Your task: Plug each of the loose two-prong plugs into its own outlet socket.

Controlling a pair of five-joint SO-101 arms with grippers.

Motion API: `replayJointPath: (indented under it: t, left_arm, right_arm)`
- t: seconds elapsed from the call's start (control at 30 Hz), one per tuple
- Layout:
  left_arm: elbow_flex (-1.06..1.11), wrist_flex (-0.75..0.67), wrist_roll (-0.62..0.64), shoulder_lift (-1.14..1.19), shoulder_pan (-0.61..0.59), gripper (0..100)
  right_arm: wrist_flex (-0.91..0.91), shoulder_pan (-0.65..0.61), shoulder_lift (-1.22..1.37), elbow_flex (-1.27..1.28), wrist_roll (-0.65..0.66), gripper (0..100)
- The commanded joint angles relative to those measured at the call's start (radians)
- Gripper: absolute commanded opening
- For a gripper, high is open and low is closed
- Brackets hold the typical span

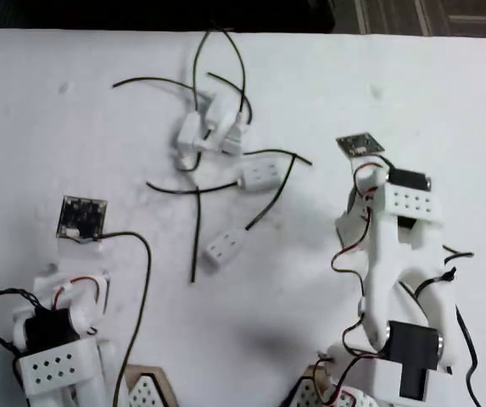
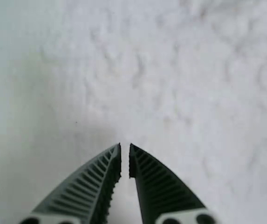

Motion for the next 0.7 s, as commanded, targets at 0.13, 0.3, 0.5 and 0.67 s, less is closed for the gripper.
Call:
replayJointPath:
  t: [0.13, 0.3, 0.5, 0.67]
  left_arm:
    - [-0.005, -0.018, -0.008, -0.008, -0.007, 6]
    - [-0.005, -0.018, -0.008, -0.008, -0.007, 6]
    - [-0.005, -0.018, -0.008, -0.008, -0.007, 6]
    - [-0.005, -0.018, -0.008, -0.008, -0.007, 6]
  right_arm:
    - [-0.101, 0.099, 0.016, 0.011, 0.075, 27.2]
    - [-0.203, 0.157, 0.16, 0.008, 0.114, 27.2]
    - [-0.277, 0.173, 0.26, 0.008, 0.11, 14.2]
    - [-0.298, 0.163, 0.242, 0.008, 0.106, 3.2]
